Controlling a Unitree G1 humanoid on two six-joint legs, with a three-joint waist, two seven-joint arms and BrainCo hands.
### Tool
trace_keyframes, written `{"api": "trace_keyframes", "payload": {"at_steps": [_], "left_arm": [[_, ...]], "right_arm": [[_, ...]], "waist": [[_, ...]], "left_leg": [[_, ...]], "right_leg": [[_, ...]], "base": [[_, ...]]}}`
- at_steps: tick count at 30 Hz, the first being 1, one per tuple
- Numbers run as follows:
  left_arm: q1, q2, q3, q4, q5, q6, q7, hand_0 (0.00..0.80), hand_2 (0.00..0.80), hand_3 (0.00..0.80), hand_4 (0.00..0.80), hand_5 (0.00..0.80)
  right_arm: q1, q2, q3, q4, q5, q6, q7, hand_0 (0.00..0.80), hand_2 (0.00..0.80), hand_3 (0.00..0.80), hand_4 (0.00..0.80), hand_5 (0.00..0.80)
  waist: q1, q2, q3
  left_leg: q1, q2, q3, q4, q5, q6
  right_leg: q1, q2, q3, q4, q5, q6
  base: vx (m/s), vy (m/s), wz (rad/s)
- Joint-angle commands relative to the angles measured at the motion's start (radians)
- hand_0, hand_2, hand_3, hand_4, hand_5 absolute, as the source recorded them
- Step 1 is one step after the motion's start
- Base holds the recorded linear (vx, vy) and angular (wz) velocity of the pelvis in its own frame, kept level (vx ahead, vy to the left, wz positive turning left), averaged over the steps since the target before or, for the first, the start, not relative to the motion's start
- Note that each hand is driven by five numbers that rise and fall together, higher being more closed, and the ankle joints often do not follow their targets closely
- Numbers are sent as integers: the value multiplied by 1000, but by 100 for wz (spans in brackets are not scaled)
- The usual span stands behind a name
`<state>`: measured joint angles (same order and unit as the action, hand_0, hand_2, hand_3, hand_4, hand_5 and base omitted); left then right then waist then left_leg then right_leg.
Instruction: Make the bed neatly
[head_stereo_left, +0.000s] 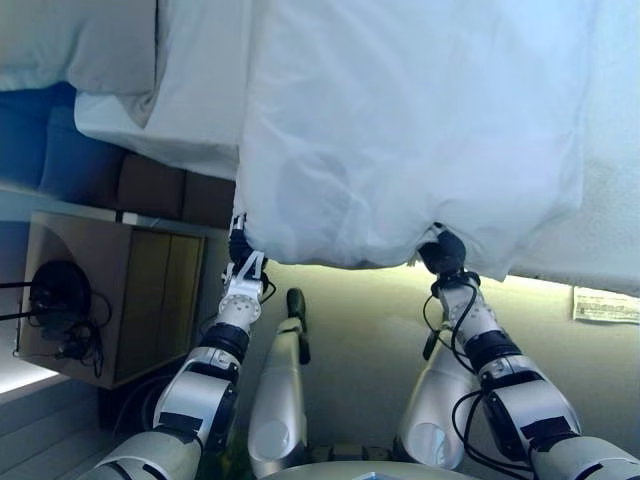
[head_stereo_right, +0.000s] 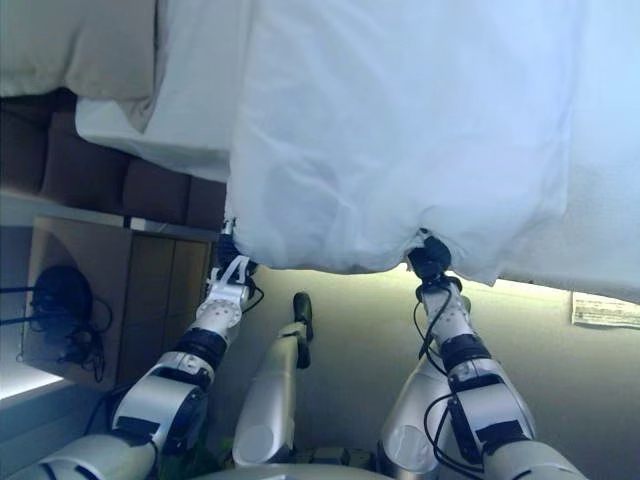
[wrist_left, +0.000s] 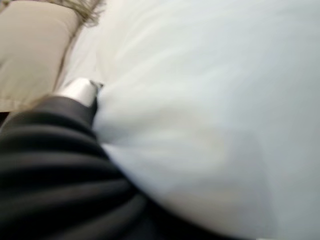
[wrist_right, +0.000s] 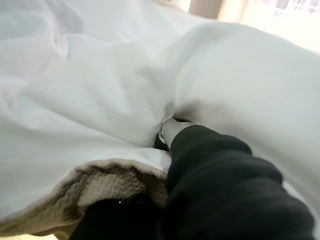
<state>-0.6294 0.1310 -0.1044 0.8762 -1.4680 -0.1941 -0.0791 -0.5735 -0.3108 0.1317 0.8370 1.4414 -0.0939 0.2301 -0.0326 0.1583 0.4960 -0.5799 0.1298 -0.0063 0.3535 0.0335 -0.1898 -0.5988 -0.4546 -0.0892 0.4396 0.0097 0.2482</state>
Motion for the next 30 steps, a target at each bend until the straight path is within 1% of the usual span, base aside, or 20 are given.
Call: {"api": "trace_keyframes", "payload": {"at_steps": [1,7,10,13,17,20,22,26,30], "left_arm": [[-67,46,2,-36,56,-43,-39,800,800,800,800,800],[-87,41,2,-27,69,-61,-64,800,800,800,800,800],[-98,52,-10,-32,122,-63,-47,800,800,800,800,800],[-105,66,-23,-42,147,-61,-55,800,800,800,800,800],[-100,69,-35,-82,162,-66,-79,800,800,800,800,800],[-84,65,-41,-106,152,-70,-80,800,800,800,800,800],[-74,52,-41,-109,136,-78,-79,800,800,800,800,800],[-45,26,-39,-99,130,-89,-77,800,800,800,800,800],[-37,10,-45,-68,149,-104,-20,800,800,800,800,800]], "right_arm": [[-68,2,-18,-33,-53,32,30,800,800,800,800,800],[-140,-59,-31,57,-98,92,83,800,800,800,800,800],[-166,-69,-25,86,-123,108,81,800,800,800,800,800],[-166,-72,-20,96,-100,120,90,800,800,800,800,800],[-159,-66,-34,104,-5,124,107,800,800,800,800,800],[-145,-44,-59,119,29,112,81,800,800,800,800,800],[-128,-25,-75,134,31,119,57,800,800,800,800,800],[-106,-3,-78,171,-47,145,11,800,800,800,800,800],[-108,12,-50,186,-82,150,-22,800,800,800,800,800]], "waist": [[19,-14,-5],[19,5,24],[33,9,24],[37,16,24],[37,38,24],[34,56,24],[29,66,24],[21,87,24],[22,95,24]], "left_leg": [[-41,-19,20,-9,101,18],[-95,-30,26,7,101,19],[-148,-37,21,17,106,19],[-179,-48,30,34,102,22],[-213,-66,43,60,89,26],[-232,-75,55,70,84,29],[-240,-80,61,70,83,31],[-256,-86,78,62,87,37],[-286,-90,82,57,95,40]], "right_leg": [[-2,-34,80,-46,123,14],[-59,-58,104,-79,160,14],[-97,-68,109,-98,177,14],[-117,-78,111,-106,186,14],[-150,-90,127,-107,196,14],[-178,-96,140,-100,198,14],[-194,-97,150,-94,197,14],[-230,-99,161,-89,194,12],[-272,-93,168,-84,194,9]], "base": [[-20,114,5],[-29,129,2],[-8,90,-10],[20,130,-4],[34,180,4],[28,182,3],[29,178,6],[5,186,-4],[-22,102,-2]]}}
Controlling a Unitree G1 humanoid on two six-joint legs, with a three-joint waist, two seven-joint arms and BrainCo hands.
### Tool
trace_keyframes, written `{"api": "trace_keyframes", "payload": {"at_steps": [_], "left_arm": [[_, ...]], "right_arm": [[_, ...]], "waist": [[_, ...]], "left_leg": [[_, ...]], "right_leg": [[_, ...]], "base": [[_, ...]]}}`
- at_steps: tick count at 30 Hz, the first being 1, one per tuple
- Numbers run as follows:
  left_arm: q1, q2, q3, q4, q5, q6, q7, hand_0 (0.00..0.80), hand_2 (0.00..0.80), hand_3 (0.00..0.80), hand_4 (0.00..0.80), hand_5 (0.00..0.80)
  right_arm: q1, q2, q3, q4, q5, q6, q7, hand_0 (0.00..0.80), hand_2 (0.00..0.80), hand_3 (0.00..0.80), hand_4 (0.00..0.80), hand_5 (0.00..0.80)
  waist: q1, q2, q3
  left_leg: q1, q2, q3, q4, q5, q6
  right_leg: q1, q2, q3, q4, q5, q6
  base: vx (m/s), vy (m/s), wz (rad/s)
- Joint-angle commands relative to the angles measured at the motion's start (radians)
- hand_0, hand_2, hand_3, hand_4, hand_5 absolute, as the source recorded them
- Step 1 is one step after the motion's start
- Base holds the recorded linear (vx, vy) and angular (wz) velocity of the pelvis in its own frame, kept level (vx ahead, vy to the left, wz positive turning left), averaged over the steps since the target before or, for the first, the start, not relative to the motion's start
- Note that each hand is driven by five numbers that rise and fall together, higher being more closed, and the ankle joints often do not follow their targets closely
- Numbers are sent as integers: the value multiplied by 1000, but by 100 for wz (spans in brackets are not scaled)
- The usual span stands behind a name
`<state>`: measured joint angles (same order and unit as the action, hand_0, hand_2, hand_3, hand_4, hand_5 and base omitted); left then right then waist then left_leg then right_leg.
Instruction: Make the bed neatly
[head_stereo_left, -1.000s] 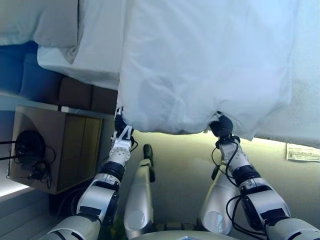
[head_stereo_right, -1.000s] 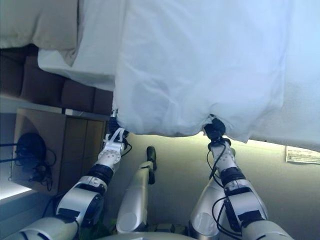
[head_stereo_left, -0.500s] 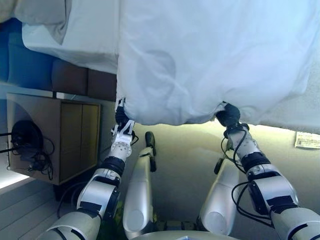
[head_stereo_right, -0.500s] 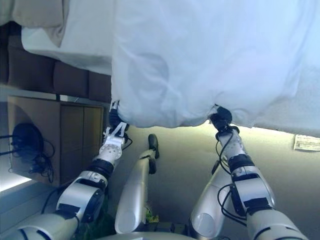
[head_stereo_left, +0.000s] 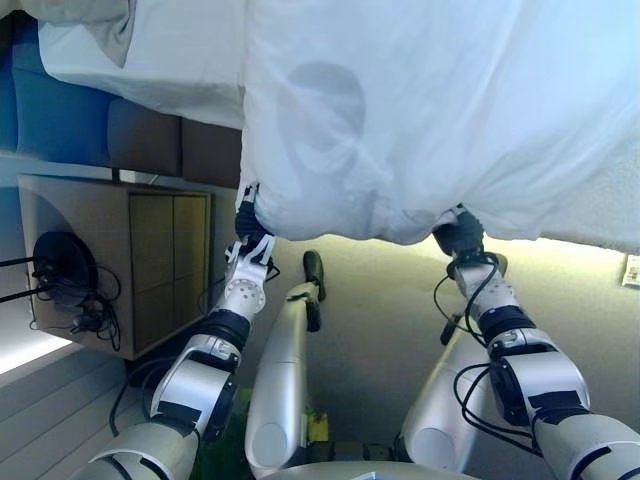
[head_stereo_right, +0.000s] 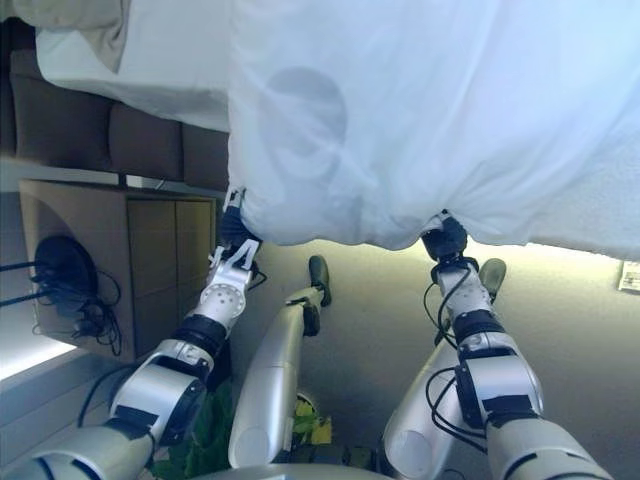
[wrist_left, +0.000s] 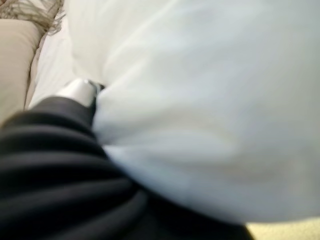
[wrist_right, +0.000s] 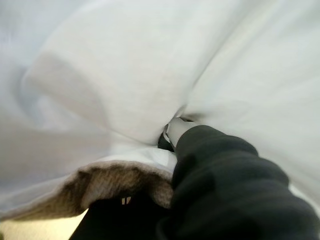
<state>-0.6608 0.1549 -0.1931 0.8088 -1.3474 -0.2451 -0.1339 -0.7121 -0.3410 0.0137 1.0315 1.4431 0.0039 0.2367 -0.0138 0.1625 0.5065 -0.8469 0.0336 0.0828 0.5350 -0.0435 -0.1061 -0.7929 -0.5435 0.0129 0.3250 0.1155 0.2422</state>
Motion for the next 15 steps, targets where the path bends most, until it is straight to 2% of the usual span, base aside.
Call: {"api": "trace_keyframes", "payload": {"at_steps": [1,6,7,8,9,15], "left_arm": [[-5,-13,46,4,29,-53,47,800,800,800,800,800],[-2,3,64,47,10,-47,63,800,800,800,800,800],[-4,6,66,51,2,-36,69,800,800,800,800,800],[-3,8,69,61,-2,-15,66,715,715,715,715,715],[-4,11,70,70,-1,3,60,0,0,0,0,0],[4,35,56,120,76,73,100,0,0,0,0,0]], "right_arm": [[31,44,75,-11,-89,52,-34,800,800,800,800,800],[32,35,115,-42,-103,75,-87,800,800,800,800,800],[33,34,118,-46,-87,82,-109,549,549,549,549,549],[37,33,118,-45,-65,88,-124,0,0,0,0,0],[40,29,114,-37,-45,99,-125,0,0,0,0,0],[74,33,114,-23,-24,136,-149,0,0,0,0,0]], "waist": [[3,91,13],[1,88,13],[1,86,13],[2,83,13],[4,79,13],[4,63,13]], "left_leg": [[-24,6,-6,-126,174,-43],[-46,9,-1,-133,187,-42],[-51,10,-1,-135,190,-42],[-55,13,-1,-136,192,-42],[-57,14,-2,-135,192,-43],[-38,26,-8,-141,199,-43]], "right_leg": [[-85,-2,66,33,88,15],[-118,9,70,39,89,12],[-123,11,70,41,89,11],[-127,12,67,43,89,11],[-127,12,64,45,89,12],[-106,14,44,51,89,13]], "base": [[-28,75,0],[-31,60,-2],[-41,10,-3],[-50,-12,-3],[-47,-36,-3],[-19,-21,-2]]}}
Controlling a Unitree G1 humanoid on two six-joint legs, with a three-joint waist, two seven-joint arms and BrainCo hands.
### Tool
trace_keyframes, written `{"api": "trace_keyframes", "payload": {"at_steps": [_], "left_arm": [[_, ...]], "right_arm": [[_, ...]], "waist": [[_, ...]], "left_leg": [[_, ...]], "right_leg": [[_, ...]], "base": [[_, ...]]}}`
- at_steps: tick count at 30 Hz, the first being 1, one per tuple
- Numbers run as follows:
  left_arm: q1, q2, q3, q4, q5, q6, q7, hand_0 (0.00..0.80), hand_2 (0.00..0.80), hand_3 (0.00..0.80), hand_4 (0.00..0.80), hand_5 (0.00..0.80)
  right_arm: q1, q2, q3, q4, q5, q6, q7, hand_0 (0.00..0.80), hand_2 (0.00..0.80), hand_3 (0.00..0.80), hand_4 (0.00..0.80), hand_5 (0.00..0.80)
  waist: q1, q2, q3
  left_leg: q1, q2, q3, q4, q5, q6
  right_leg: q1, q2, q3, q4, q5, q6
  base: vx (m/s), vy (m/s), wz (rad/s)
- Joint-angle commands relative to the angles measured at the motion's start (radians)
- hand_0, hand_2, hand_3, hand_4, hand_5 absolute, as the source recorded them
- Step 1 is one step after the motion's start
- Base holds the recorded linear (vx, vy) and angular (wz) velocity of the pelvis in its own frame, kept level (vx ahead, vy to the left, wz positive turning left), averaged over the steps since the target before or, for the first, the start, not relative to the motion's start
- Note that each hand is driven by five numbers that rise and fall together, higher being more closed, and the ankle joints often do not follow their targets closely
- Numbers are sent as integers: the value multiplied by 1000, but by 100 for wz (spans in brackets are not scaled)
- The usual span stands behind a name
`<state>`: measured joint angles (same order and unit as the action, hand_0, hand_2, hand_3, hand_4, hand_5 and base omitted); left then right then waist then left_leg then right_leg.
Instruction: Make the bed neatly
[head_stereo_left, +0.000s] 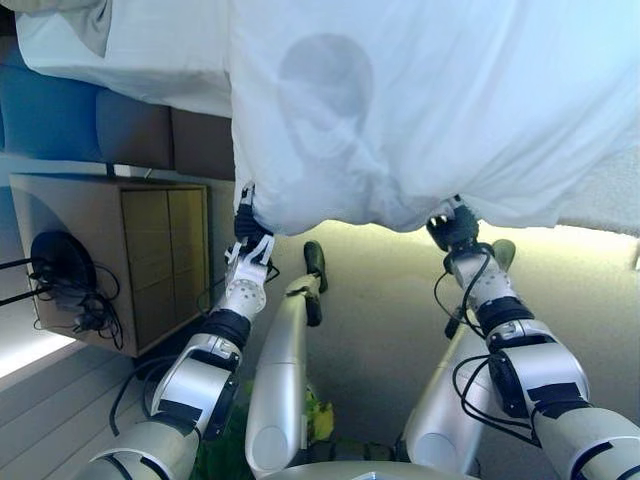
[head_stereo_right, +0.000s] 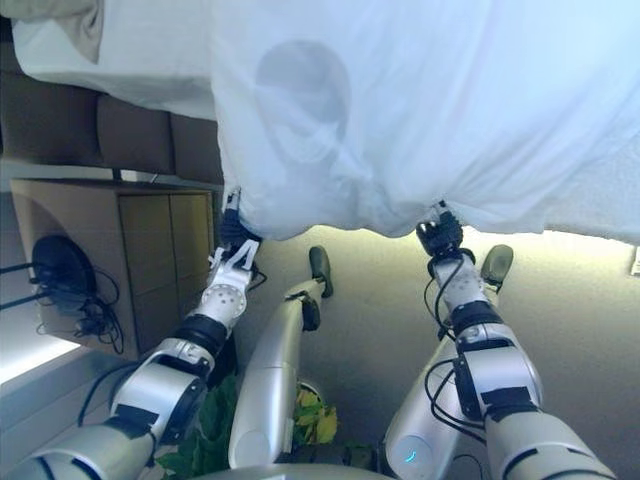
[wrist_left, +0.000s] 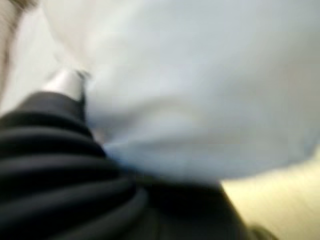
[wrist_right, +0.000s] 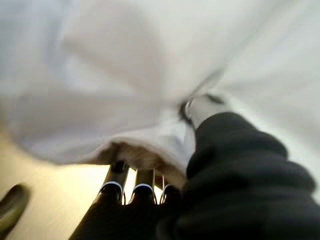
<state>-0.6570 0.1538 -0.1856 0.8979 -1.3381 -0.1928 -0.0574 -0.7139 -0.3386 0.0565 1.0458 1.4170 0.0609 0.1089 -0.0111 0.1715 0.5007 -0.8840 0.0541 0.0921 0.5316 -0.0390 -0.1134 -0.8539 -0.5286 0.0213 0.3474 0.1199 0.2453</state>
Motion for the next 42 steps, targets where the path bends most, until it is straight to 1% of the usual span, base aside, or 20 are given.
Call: {"api": "trace_keyframes", "payload": {"at_steps": [1,4,7,11,14,16,18,22,25,28,31,34,37,38,40,42], "left_arm": [[8,42,51,40,60,27,14,0,0,0,0,0],[54,47,55,40,63,32,-4,0,0,0,0,0],[120,37,62,28,34,15,-17,0,0,0,0,0],[203,21,77,5,51,20,-11,0,0,0,0,0],[247,23,95,2,72,32,-24,0,0,0,0,0],[262,27,100,-3,73,35,-31,0,0,0,0,0],[308,40,111,-27,67,28,-66,0,0,0,0,0],[390,69,132,-104,118,9,-71,0,0,0,0,0],[444,79,142,-170,119,-16,-73,0,0,0,0,0],[515,80,177,-251,102,-47,-105,0,0,0,0,0],[563,79,211,-311,116,-59,-115,0,0,0,0,0],[596,90,229,-364,152,-64,-119,0,0,0,0,0],[623,110,244,-415,191,-54,-137,0,0,0,0,0],[632,117,254,-434,194,-42,-147,0,0,0,0,0],[645,128,263,-460,210,-29,-166,0,0,0,0,0],[659,138,272,-485,204,5,-184,0,0,0,0,0]], "right_arm": [[86,31,73,-36,6,85,-21,0,0,0,0,0],[130,33,74,-39,29,87,-24,0,0,0,0,0],[176,34,65,-33,83,96,-28,0,0,0,0,0],[238,42,65,-44,13,133,-22,0,0,0,0,0],[265,45,69,-68,-24,135,-8,0,0,0,0,0],[269,46,74,-88,-47,129,10,0,0,0,0,0],[288,51,87,-163,-63,106,19,0,0,0,0,0],[347,69,96,-309,-135,40,30,0,0,0,0,0],[401,76,102,-414,-168,16,26,0,0,0,0,0],[494,74,86,-490,-154,-10,68,0,0,0,0,0],[572,84,62,-538,-152,-29,105,0,0,0,0,0],[624,93,43,-574,-152,-37,121,0,0,0,0,0],[657,102,13,-586,-138,-54,139,0,0,0,0,0],[667,108,1,-585,-136,-64,152,0,0,0,0,0],[681,109,-16,-589,-141,-90,170,0,0,0,0,0],[692,116,-33,-594,-158,-106,171,0,0,0,0,0]], "waist": [[0,52,19],[-6,48,19],[-7,49,19],[-7,60,19],[1,67,19],[4,70,19],[13,77,19],[34,78,19],[45,74,19],[66,61,1],[86,38,-30],[100,11,-68],[115,-21,-122],[118,-31,-138],[122,-49,-171],[123,-67,-214]], "left_leg": [[8,8,-16,-142,195,-37],[43,14,-18,-156,196,-38],[86,17,-27,-180,199,-40],[165,15,-25,-228,211,-36],[219,16,-24,-265,222,-37],[234,17,-24,-283,235,-37],[268,23,-20,-307,239,-38],[289,24,-25,-313,241,-36],[309,20,-32,-313,238,-33],[337,17,-43,-312,228,-30],[366,16,-59,-311,214,-29],[411,24,-72,-325,205,-29],[464,43,-84,-352,199,-31],[491,54,-87,-363,190,-34],[529,74,-89,-388,189,-37],[580,93,-85,-419,184,-38]], "right_leg": [[-37,-1,33,27,83,10],[-6,-3,21,12,84,12],[36,-3,7,-2,80,15],[118,-11,-17,-23,75,17],[179,-20,-43,-40,74,17],[198,-22,-52,-51,80,17],[231,-25,-64,-48,64,17],[255,-26,-79,-38,54,17],[284,-26,-90,-40,51,17],[331,-31,-118,-52,52,17],[379,-29,-146,-66,51,17],[441,-22,-176,-90,51,17],[515,-7,-207,-130,55,17],[547,1,-217,-143,48,17],[592,17,-229,-172,50,17],[644,37,-237,-202,46,17]], "base": [[0,0,0],[0,0,0],[-1,30,-2],[4,69,-4],[-18,40,2],[-32,24,6],[-40,-2,11],[-50,-59,7],[-23,-66,1],[-2,-139,8],[34,-203,10],[74,-224,13],[123,-253,11],[128,-261,3],[170,-274,1],[209,-242,-5]]}}
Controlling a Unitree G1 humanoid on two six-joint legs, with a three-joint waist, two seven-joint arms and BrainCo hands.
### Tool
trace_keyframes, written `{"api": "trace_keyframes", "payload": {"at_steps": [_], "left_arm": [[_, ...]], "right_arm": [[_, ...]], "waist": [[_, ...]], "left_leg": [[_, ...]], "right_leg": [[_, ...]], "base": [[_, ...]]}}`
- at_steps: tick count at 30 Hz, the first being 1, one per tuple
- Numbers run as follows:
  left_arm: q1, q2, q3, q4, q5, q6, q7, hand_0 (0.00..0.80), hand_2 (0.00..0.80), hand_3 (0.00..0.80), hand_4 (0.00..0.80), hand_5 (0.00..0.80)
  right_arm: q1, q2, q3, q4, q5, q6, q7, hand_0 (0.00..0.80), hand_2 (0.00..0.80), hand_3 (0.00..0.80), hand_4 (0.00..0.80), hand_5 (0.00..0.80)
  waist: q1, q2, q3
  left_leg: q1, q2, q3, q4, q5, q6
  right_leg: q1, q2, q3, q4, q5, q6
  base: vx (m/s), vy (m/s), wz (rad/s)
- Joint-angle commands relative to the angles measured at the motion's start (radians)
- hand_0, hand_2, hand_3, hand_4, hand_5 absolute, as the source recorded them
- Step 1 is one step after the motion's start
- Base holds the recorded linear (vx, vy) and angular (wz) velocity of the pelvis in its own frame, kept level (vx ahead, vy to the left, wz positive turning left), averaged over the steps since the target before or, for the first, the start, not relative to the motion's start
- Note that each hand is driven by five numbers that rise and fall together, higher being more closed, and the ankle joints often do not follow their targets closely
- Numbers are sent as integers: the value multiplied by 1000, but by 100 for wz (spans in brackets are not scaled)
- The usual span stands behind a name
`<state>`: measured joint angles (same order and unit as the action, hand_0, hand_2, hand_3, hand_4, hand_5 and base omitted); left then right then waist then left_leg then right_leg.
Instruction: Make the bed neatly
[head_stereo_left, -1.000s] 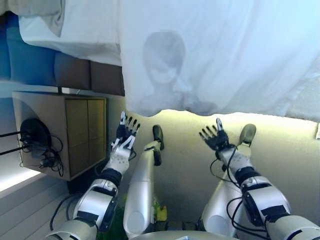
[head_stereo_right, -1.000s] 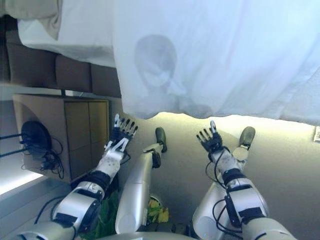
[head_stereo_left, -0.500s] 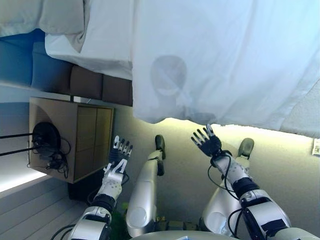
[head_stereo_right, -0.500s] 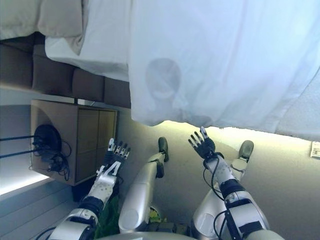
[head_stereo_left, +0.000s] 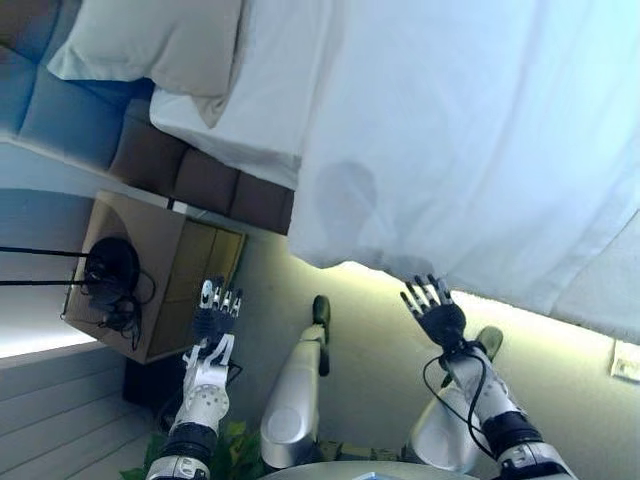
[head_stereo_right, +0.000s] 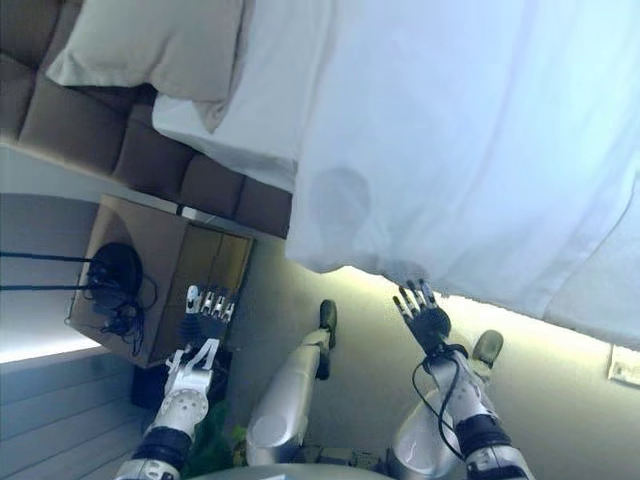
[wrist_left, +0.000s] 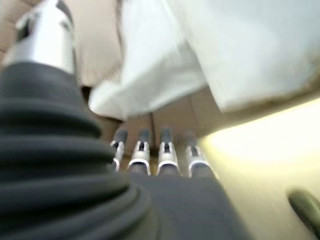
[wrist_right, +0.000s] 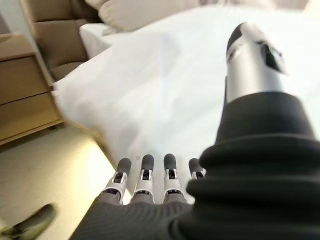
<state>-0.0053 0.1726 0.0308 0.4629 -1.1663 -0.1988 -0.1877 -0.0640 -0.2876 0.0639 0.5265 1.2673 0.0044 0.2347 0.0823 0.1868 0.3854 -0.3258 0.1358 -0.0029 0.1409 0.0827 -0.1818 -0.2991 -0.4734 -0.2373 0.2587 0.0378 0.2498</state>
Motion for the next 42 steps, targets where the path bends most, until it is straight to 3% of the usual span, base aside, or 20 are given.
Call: {"api": "trace_keyframes", "payload": {"at_steps": [1,9,15,19,25,29,37,42], "left_arm": [[13,120,57,-53,28,23,-65,0,0,0,0,0],[48,126,21,-80,99,163,-90,0,0,0,0,0],[101,136,27,-94,135,207,-128,0,0,0,0,0],[109,151,9,-95,251,214,-116,0,0,0,0,0],[56,182,-31,-86,333,197,-73,0,0,0,0,0],[64,167,-12,-129,296,184,-40,0,0,0,0,0],[85,174,0,-162,335,157,17,0,0,0,0,0],[84,177,13,-159,328,181,23,0,0,0,0,0]], "right_arm": [[44,65,-42,-72,-13,-57,43,0,0,0,0,0],[64,58,-35,-60,-184,-191,-33,0,0,0,0,0],[96,0,-37,-58,-374,-155,-29,0,0,0,0,0],[102,-11,-34,-23,-330,-134,-68,0,0,0,0,0],[86,27,-15,-32,-283,-171,-83,0,0,0,0,0],[111,59,8,-53,-363,-170,-111,0,0,0,0,0],[109,57,49,-57,-357,-165,-158,0,0,0,0,0],[112,47,48,-51,-361,-155,-148,0,0,0,0,0]], "waist": [[30,-88,-112],[38,-142,-258],[41,-187,-314],[39,-210,-335],[25,-199,-357],[31,-188,-363],[47,-205,-358],[43,-210,-363]], "left_leg": [[42,19,12,-40,62,29],[188,69,9,-107,53,19],[254,98,14,-100,27,15],[290,112,32,-116,29,13],[317,114,40,-142,37,16],[303,108,28,-123,30,15],[293,94,4,-89,16,23],[297,91,4,-92,12,23]], "right_leg": [[111,-10,18,-126,126,12],[272,55,-14,-210,111,12],[341,89,-10,-242,99,12],[368,106,-11,-260,102,12],[381,121,-15,-270,102,11],[382,120,-14,-257,87,10],[400,123,-9,-235,62,-3],[399,123,-6,-233,56,-4]], "base": [[172,-243,-9],[198,-271,-7],[80,-259,-6],[30,-205,-9],[15,-71,-6],[1,18,-6],[3,10,4],[0,0,0]]}}
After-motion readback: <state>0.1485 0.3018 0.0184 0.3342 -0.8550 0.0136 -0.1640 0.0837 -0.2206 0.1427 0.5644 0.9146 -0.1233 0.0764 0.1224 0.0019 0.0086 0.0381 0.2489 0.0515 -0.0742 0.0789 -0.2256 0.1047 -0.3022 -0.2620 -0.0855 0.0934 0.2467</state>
